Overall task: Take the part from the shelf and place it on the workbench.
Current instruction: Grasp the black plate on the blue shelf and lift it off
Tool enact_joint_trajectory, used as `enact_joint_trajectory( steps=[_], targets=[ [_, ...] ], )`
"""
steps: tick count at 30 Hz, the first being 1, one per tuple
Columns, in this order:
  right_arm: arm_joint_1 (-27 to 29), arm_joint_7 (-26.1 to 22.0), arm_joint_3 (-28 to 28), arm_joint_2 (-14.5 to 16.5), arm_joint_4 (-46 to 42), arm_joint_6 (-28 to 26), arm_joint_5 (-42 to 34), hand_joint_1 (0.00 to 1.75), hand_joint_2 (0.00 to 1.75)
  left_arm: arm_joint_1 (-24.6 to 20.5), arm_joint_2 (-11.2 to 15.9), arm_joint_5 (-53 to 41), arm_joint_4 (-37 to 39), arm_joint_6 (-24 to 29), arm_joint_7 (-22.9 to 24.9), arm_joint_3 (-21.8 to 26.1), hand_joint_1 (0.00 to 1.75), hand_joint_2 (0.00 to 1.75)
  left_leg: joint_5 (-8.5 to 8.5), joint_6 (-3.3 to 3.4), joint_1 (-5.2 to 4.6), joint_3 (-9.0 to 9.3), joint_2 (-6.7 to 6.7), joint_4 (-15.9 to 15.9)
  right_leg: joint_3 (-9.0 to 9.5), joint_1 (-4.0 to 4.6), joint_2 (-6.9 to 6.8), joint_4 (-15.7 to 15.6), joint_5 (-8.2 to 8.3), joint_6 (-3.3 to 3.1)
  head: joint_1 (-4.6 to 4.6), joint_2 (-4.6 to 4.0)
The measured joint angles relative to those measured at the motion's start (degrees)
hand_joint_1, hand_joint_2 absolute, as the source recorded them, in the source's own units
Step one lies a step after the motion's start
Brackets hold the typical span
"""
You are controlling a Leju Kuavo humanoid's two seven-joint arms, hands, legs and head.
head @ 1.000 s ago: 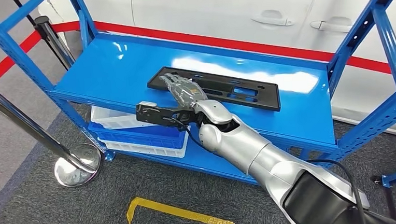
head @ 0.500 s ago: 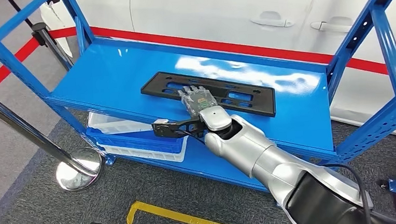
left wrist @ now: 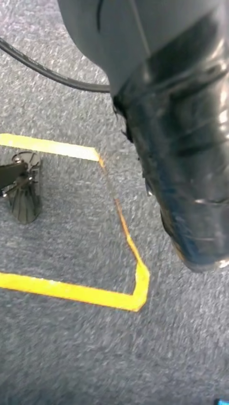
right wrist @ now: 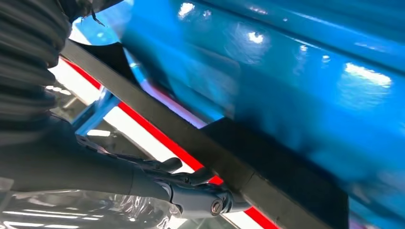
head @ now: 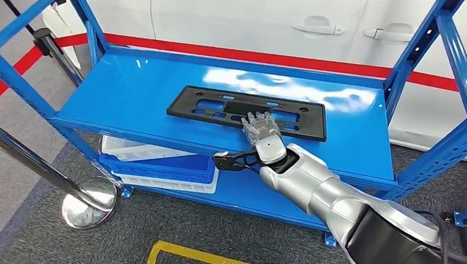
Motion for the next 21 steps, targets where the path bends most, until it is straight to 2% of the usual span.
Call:
enact_joint_trajectory(
  steps=[2, 4, 5, 6, 7, 9, 11, 13, 15, 16, 17, 19, 20, 21],
  targets=[
    [0.2, 0.4, 0.0, -1.2, 0.6, -0.2, -0.1, 0.0, 1.75, -0.1, -0.2, 0.1, 0.0, 0.0, 0.4, 0.0, 0.0, 0.0, 0.21, 0.59, 0.24, 0.55, 0.07, -0.6, -2.07, -0.04, -0.13, 4.6, -2.61, 0.63, 0.21, 0.0],
    [0.7, 0.8, 0.0, -2.3, 1.1, -0.6, -0.1, 0.0, 1.75, -0.1, -0.4, 0.2, 0.0, -0.1, 1.0, 0.0, 0.0, 0.0, 0.16, 0.92, 0.17, 0.62, 0.04, -0.6, -5.79, -0.37, -0.15, 12.0, -5.7, 1.02, 0.33, 0.0],
    [1.0, 1.1, 0.1, -2.8, 1.3, -0.8, -0.2, 0.0, 1.75, 0.0, -0.4, 0.3, 0.0, 0.0, 1.3, -0.1, 0.0, 0.0, 0.14, 0.92, 0.16, 0.63, 0.03, -0.6, -7.03, -0.55, -0.19, 14.3, -6.19, 1.14, 0.33, 0.0],
    [1.2, 1.3, 0.1, -3.2, 1.4, -0.9, -0.2, 0.0, 1.75, 0.1, -0.5, 0.4, 0.0, 0.0, 1.5, -0.1, 0.0, 0.0, 0.11, 0.91, 0.18, 0.65, 0.0, -0.6, -7.31, -0.72, -0.23, 14.6, -5.71, 1.23, 0.33, 0.0],
    [1.4, 1.5, 0.1, -3.5, 1.4, -1.1, -0.3, 0.0, 1.75, 0.1, -0.6, 0.5, 0.0, 0.1, 1.7, -0.1, 0.0, 0.0, 0.09, 0.87, 0.2, 0.68, -0.05, -0.5, -6.41, -0.88, -0.29, 12.8, -4.31, 1.26, 0.33, 0.0],
    [1.6, 1.6, 0.0, -4.1, 1.4, -1.9, -0.3, 0.0, 1.75, 0.1, -0.9, 0.6, 0.0, 0.2, 1.8, -0.1, 0.0, 0.0, -0.01, 0.66, 0.23, 0.72, -0.3, -0.2, -2.26, -1.01, -0.45, 5.1, -1.04, 1.0, 0.3, 0.0],
    [1.9, 1.6, -0.1, -4.6, 1.4, -3.0, -0.2, 0.0, 1.75, 0.0, -1.0, 0.6, 0.0, 0.3, 1.9, -0.1, 0.0, 0.0, -0.2, 0.06, 0.1, 0.76, -0.69, 0.2, 0.59, -0.81, -0.52, -0.3, 0.27, 0.57, 0.26, 0.0],
    [2.2, 1.7, -0.2, -5.0, 1.4, -3.9, -0.2, 0.0, 1.75, 0.0, -1.1, 0.5, 0.0, 0.3, 1.8, -0.1, 0.0, 0.0, -0.17, -0.75, 0.03, 0.83, -1.0, 0.0, 0.9, -0.54, -0.55, -1.1, 0.24, 0.16, 0.25, -0.01],
    [2.6, 1.8, -0.4, -5.2, 1.4, -4.7, -0.1, 0.0, 1.75, 0.0, -1.2, 0.3, 0.0, 0.2, 1.9, -0.1, 0.0, 0.0, -0.42, -1.36, 0.09, 0.53, -0.9, 0.3, 1.36, -0.93, -0.77, -1.9, 0.91, -0.35, 0.17, -0.01],
    [2.8, 2.0, -0.5, -5.2, 1.4, -5.2, -0.2, 0.0, 1.75, 0.0, -1.3, 0.1, 0.0, 0.2, 1.9, -0.1, 0.0, 0.0, -1.4, -1.61, 0.1, -0.13, -0.72, 1.6, 1.55, -1.21, -0.91, -2.3, 1.39, -0.63, -0.02, -0.01],
    [2.9, 2.1, -0.8, -5.3, 1.4, -5.8, -0.2, 0.0, 1.75, 0.0, -1.3, -0.1, 0.0, 0.2, 1.8, -0.2, 0.0, 0.0, -3.02, -1.82, 0.17, -1.31, -0.52, 4.1, 1.63, -1.43, -1.08, -2.6, 1.85, -0.8, -0.24, 0.0],
    [3.2, 2.1, -1.2, -5.6, 1.5, -6.7, -0.3, 0.0, 1.75, 0.1, -1.3, -0.5, 0.0, 0.1, 1.7, -0.6, 0.0, 0.0, -7.03, -2.35, 0.39, -4.69, -0.28, 11.6, 1.2, -1.48, -1.36, -2.7, 2.29, -0.87, -0.59, 0.0],
    [3.4, 2.2, -1.4, -5.7, 1.5, -6.9, -0.4, 0.0, 1.75, 0.1, -1.3, -0.6, 0.0, 0.1, 1.7, -0.8, 0.0, 0.0, -8.15, -2.64, 0.55, -5.96, -0.22, 14.6, 0.95, -1.53, -1.48, -2.7, 2.43, -0.73, -0.61, 0.0],
    [3.5, 2.2, -1.5, -5.9, 1.6, -7.1, -0.4, 0.0, 1.75, 0.3, -1.3, -0.6, 0.0, 0.1, 1.6, -1.0, 0.0, 0.0, -8.25, -2.94, 0.75, -6.35, -0.15, 15.8, 0.69, -1.64, -1.56, -2.6, 2.55, -0.55, -0.6, 0.0]
  ],
)
